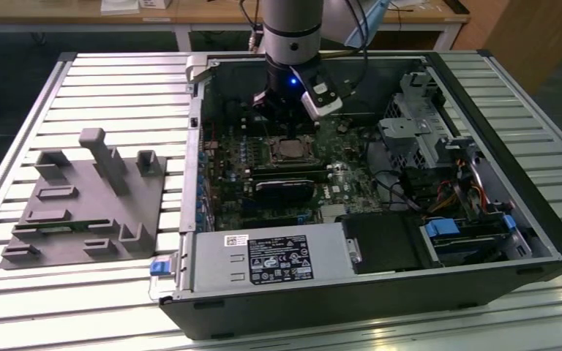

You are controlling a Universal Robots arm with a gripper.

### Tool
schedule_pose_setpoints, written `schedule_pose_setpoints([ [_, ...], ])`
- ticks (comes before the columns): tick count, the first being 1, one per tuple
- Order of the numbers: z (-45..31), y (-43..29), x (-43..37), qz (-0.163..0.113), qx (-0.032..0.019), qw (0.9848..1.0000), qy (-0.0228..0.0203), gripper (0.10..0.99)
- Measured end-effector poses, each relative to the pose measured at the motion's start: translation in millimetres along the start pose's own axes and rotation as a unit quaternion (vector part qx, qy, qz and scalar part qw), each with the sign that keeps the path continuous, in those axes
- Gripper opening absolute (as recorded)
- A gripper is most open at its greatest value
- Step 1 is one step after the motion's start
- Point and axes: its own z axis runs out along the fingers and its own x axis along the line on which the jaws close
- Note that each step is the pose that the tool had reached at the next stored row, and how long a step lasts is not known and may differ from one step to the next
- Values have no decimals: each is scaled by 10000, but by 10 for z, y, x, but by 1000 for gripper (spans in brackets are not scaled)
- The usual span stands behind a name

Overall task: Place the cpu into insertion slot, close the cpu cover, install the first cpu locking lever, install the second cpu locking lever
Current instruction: 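Install the first cpu locking lever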

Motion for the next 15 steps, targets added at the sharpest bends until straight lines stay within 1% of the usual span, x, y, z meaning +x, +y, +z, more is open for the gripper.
schedule_pose_setpoints([
  [4, -2, 0, 0, 0, 0, 10000, 0, 106],
  [7, -23, 2, -1, 0, 1, 10000, 1, 106],
  [15, -169, 15, -12, 0, -2, 10000, 0, 106],
])
